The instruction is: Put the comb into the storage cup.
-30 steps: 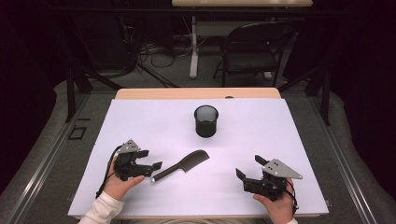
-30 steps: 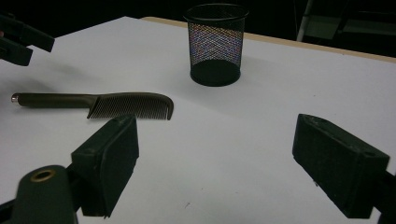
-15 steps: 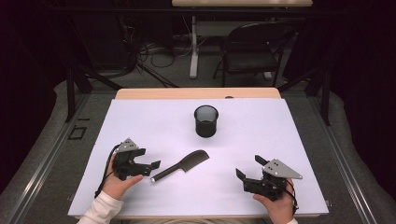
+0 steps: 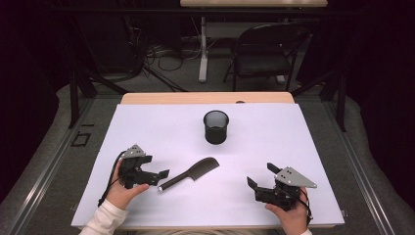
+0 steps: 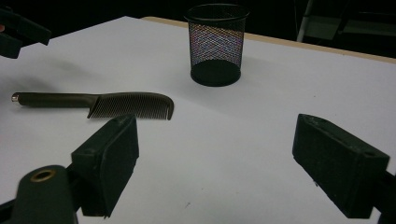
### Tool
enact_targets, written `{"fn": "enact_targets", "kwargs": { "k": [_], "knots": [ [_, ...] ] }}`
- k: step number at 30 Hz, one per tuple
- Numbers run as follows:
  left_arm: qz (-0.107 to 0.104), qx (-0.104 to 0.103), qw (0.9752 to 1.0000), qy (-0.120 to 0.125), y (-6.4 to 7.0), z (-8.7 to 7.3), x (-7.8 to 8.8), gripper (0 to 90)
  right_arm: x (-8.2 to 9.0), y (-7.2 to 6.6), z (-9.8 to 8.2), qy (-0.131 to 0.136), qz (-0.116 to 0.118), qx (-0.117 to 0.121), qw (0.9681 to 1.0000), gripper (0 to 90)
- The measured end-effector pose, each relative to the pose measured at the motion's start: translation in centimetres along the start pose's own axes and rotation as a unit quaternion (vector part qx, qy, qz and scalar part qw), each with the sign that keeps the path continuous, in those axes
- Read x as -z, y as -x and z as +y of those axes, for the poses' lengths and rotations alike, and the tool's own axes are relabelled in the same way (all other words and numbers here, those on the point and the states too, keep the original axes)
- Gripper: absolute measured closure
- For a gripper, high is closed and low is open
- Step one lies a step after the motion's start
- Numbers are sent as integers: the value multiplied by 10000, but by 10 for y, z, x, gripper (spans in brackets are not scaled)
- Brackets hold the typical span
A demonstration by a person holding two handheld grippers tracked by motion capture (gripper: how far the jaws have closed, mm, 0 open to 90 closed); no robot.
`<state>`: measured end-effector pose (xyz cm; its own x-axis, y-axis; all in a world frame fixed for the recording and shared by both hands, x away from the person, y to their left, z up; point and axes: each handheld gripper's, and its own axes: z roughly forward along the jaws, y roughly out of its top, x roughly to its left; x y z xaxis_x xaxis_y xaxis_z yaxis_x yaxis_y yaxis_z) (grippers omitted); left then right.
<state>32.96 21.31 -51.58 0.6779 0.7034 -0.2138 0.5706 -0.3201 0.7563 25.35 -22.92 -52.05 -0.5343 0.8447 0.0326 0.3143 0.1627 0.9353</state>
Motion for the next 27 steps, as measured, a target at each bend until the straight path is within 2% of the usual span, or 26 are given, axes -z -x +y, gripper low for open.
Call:
{"fn": "enact_targets", "kwargs": {
  "k": [7,14,22,27],
  "knots": [
    [-41,-51,10000,5,2,4,1,4,0,-1,0,-13,5,0,10000,144],
    [-69,-46,9999,-73,4,7,0,5,0,-1,0,-14,1,-4,10000,144],
    [95,-354,9992,-145,11,14,-1,4,-1,-1,0,-17,-3,-24,10000,145],
    [65,-287,9992,-277,13,18,-1,5,-1,-1,0,-28,-8,-32,10000,144]
  ]
}}
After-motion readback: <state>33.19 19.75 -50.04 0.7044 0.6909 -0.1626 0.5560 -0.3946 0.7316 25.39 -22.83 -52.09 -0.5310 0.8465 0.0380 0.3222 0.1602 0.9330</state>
